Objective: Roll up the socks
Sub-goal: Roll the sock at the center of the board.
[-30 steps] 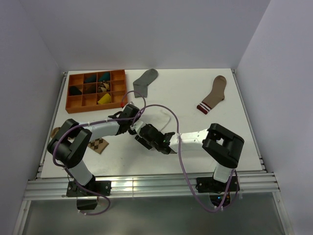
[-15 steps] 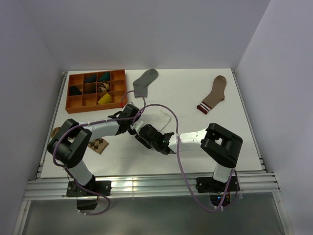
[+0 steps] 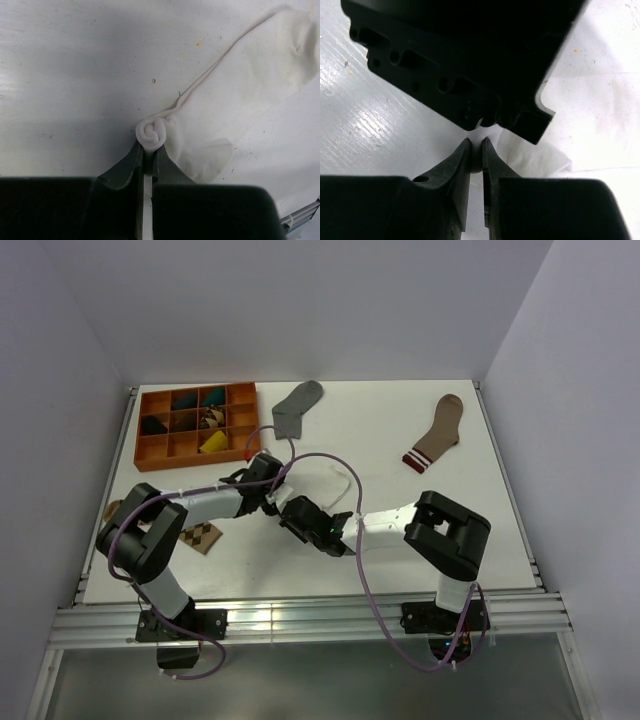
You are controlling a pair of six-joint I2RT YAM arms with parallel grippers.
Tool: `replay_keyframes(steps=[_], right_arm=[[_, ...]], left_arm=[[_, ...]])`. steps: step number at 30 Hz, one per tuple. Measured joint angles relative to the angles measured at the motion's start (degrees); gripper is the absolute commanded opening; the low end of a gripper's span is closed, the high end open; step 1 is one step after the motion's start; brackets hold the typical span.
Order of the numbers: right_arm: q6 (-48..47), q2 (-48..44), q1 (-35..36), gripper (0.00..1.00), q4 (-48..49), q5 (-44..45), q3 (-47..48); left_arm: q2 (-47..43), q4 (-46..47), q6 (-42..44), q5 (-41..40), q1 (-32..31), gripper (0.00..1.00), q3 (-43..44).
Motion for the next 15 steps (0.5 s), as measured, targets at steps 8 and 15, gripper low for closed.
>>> replay_keyframes(steps=[8, 15], right_arm=[[2.9, 0.0, -1.5, 0.00, 0.4, -5.5, 0.4], [9.0, -0.4, -8.8, 0.00, 0.6, -20.3, 0.6]], left_arm=[[-7.4, 0.9, -2.8, -1.8, 1.5, 0.50, -6.8], [-17.7, 1.1, -4.9, -5.2, 3.1, 0.65, -11.1]])
